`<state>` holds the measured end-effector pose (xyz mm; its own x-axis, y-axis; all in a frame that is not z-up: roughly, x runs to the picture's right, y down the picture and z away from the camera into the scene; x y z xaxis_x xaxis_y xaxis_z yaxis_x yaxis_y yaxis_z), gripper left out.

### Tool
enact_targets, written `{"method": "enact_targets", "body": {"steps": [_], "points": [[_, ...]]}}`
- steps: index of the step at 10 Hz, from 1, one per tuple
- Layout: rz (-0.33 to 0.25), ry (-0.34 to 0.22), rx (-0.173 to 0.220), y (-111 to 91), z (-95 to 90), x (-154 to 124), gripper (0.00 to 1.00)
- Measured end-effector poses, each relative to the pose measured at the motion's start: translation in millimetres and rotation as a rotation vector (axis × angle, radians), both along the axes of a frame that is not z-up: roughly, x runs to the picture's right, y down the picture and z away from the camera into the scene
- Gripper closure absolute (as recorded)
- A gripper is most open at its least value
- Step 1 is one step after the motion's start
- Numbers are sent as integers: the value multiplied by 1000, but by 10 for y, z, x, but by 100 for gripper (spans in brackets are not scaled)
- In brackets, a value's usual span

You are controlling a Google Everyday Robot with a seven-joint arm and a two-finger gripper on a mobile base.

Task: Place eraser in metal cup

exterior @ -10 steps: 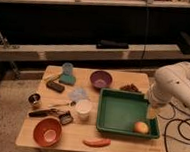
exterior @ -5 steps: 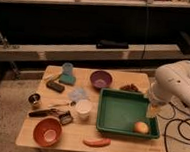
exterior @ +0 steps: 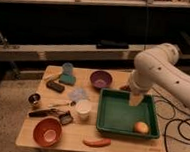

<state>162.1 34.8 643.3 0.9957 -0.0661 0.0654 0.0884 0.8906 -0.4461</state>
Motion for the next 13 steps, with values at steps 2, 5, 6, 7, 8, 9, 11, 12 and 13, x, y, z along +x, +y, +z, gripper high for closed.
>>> {"method": "enact_targets", "body": {"steps": [2, 5, 6, 7, 8, 9, 11, 12, 13], "points": [[-22, -56, 26, -220, -110, -554, 35], [-26, -162, 56, -419, -213, -1289, 35], [-21, -198, 71, -480, -236, -1513, 35], [-28, -236, 75, -540, -233, -1751, 35], [-25, -252, 73, -553, -244, -1829, 35], [-25, -247, 74, -555, -233, -1804, 35], [-29, -248, 77, -560, -230, -1820, 35], [-29, -248, 77, -561, -232, -1818, 35], [-27, -247, 76, -561, -235, -1813, 35]]}}
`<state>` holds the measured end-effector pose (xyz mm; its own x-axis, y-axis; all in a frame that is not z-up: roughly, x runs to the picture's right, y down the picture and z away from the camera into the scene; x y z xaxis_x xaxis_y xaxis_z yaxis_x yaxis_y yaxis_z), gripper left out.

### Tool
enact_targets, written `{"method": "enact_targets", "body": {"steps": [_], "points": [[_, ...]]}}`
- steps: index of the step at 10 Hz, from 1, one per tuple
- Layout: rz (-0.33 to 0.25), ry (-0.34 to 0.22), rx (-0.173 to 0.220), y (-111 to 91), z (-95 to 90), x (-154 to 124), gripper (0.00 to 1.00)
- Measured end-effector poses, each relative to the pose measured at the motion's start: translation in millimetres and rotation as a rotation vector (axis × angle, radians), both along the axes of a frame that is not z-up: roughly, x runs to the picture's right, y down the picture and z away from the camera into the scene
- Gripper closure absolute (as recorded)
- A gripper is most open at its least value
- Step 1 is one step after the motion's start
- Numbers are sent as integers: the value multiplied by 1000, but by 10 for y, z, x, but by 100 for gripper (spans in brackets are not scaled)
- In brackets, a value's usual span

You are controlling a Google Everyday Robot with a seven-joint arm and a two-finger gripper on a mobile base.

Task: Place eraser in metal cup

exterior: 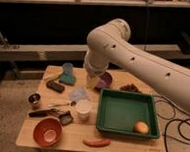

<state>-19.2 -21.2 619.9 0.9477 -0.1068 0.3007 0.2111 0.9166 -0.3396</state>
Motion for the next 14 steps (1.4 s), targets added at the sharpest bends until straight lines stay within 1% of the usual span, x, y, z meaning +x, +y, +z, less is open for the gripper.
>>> {"method": "enact_targets", "body": {"steps": [1, 2, 3, 4, 5, 6, 7, 8, 9, 10, 11, 12, 13, 14], "points": [[6, -3, -4, 4, 10, 7, 35], [11, -19, -7, 3, 12, -18, 35], [30, -63, -13, -18, 43, -66, 35], [64, -148, -20, -53, 74, -167, 35], [115, -278, -37, -106, 126, -318, 35], [144, -366, -50, -142, 165, -470, 35], [167, -440, -62, -171, 209, -624, 35], [191, -532, -79, -223, 284, -896, 35], [201, -576, -88, -252, 337, -1053, 35], [206, -605, -96, -279, 370, -1205, 35], [208, -635, -105, -311, 421, -1419, 35], [202, -647, -110, -330, 464, -1587, 35], [194, -647, -114, -346, 510, -1731, 35], [187, -636, -115, -349, 557, -1790, 35]]}}
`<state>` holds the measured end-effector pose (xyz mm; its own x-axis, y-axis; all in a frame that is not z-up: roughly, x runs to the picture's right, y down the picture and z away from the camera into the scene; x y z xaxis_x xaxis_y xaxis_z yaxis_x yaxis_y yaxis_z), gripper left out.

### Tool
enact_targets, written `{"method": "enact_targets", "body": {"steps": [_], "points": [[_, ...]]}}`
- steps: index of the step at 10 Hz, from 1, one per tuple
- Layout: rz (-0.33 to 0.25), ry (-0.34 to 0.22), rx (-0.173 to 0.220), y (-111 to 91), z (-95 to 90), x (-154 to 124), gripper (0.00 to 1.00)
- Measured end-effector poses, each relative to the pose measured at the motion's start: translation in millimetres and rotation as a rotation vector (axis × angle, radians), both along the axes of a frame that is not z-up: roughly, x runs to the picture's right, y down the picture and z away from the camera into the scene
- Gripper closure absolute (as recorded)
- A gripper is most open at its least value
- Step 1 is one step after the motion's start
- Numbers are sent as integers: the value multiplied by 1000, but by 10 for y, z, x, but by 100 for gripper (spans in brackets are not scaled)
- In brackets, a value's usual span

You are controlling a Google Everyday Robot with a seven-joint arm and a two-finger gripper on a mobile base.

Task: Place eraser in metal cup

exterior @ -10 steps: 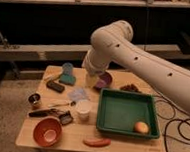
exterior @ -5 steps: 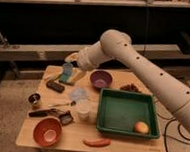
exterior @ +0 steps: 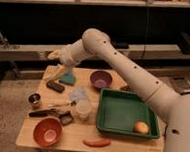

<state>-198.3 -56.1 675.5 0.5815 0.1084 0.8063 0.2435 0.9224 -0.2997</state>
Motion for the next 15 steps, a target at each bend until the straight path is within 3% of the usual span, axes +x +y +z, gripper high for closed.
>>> {"method": "enact_targets", "body": {"steps": [4, 8, 13, 15], "points": [[-47, 98, -9, 44, 391, -230, 35], [-55, 202, -37, 130, 756, -74, 35], [-50, 209, -41, 137, 794, -21, 35], [-66, 249, -78, 193, 840, 28, 35]]}}
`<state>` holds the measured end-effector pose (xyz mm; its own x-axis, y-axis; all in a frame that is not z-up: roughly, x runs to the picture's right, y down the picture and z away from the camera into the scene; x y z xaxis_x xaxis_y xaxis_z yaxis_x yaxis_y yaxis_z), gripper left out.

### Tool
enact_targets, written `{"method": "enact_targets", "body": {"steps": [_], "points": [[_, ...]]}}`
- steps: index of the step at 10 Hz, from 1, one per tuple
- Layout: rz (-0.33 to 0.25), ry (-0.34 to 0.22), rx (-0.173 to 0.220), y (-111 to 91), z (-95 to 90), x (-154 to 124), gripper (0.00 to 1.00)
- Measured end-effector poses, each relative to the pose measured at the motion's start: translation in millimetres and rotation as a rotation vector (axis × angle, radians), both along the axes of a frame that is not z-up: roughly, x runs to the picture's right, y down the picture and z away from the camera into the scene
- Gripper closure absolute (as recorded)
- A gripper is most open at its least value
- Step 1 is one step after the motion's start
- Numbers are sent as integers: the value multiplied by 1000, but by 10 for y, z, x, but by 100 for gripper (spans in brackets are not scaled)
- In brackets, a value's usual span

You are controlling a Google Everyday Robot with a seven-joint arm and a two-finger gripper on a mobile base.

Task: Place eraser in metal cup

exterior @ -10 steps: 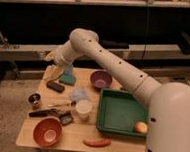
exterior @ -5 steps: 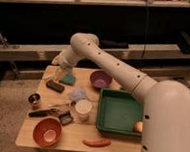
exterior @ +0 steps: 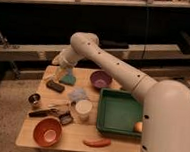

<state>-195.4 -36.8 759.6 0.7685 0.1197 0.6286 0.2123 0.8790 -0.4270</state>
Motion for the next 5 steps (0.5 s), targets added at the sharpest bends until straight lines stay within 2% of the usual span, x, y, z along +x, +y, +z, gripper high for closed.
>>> {"method": "enact_targets", "body": {"steps": [1, 2, 5], "points": [[-5, 14, -14, 46, 35, 18, 35], [-9, 48, -42, 154, 147, 95, 35], [17, 98, -87, 346, 340, 321, 35]]}}
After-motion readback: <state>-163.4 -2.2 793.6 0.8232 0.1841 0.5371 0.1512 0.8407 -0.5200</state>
